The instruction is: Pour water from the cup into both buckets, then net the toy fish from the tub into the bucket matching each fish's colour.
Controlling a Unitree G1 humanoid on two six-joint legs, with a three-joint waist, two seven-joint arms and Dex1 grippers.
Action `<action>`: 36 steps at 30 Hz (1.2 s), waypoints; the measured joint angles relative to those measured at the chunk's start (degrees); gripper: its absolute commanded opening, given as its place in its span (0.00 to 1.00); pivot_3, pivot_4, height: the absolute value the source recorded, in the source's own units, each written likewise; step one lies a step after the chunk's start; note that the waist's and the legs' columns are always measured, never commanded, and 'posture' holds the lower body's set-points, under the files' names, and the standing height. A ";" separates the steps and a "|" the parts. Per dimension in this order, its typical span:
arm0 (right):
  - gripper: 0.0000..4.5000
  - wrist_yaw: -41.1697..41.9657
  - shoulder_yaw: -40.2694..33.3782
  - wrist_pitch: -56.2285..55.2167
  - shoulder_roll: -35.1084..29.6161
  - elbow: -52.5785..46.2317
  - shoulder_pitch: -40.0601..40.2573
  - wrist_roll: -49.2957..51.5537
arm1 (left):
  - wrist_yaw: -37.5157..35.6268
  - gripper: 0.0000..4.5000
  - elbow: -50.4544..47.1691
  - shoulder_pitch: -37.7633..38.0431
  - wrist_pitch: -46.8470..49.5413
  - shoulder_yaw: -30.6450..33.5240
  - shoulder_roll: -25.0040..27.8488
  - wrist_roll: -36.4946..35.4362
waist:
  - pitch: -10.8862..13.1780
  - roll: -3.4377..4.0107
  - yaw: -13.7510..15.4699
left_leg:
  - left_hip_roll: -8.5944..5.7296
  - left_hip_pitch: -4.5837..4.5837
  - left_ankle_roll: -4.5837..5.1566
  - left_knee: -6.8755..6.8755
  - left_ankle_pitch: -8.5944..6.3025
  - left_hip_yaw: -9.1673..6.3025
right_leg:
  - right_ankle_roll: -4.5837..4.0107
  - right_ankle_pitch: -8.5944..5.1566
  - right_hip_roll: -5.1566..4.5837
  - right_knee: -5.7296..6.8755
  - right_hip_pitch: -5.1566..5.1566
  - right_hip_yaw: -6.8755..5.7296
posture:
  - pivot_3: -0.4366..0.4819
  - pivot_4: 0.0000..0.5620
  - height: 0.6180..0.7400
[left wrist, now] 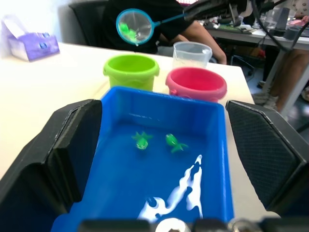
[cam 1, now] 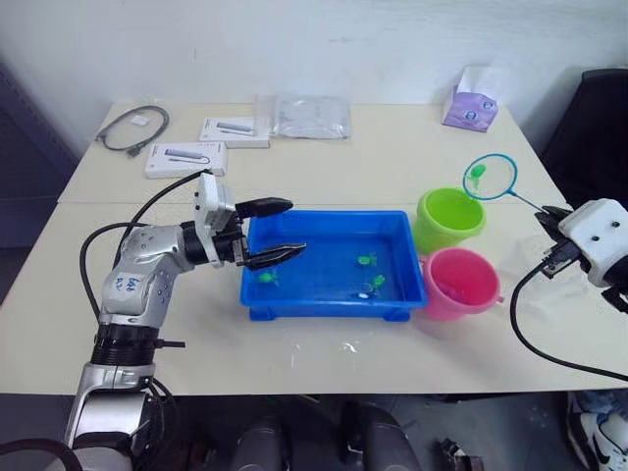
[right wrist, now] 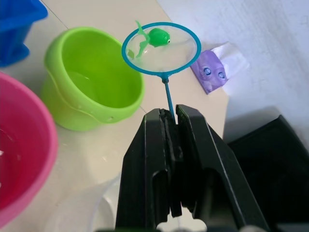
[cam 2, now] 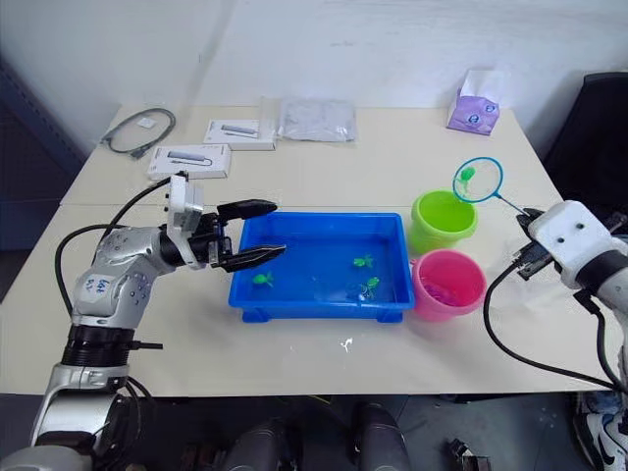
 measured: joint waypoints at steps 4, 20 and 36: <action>0.00 -2.41 3.52 -8.06 -3.45 3.90 0.00 -7.78 | -0.01 0.98 0.35 0.01 -0.67 -0.58 -0.13 0.63 | 0.00 0.00 0.02 | 0.02 -0.01 -0.01 0.00 0.01 -0.01 | 0.00 0.00 0.00 0.01 0.00 0.02 | 0.48 0.27 1.00; 0.00 -22.64 10.65 -36.47 -13.63 18.28 -0.77 -33.29 | 0.38 0.98 0.47 0.00 -1.24 -0.76 -0.63 0.98 | 0.01 0.01 -0.11 | 0.05 0.10 -0.11 0.00 0.08 0.05 | -0.01 -0.01 -0.02 -0.03 0.00 0.16 | 0.48 0.27 1.00; 0.00 -29.97 13.15 -42.29 -16.21 22.49 -3.95 -38.02 | -0.15 0.98 1.85 -0.71 -1.97 -1.67 -1.19 1.02 | 0.00 0.02 -0.23 | 0.08 0.22 -0.15 -0.04 0.11 0.15 | -0.03 -0.02 -0.01 0.00 0.03 0.30 | 0.48 0.27 1.00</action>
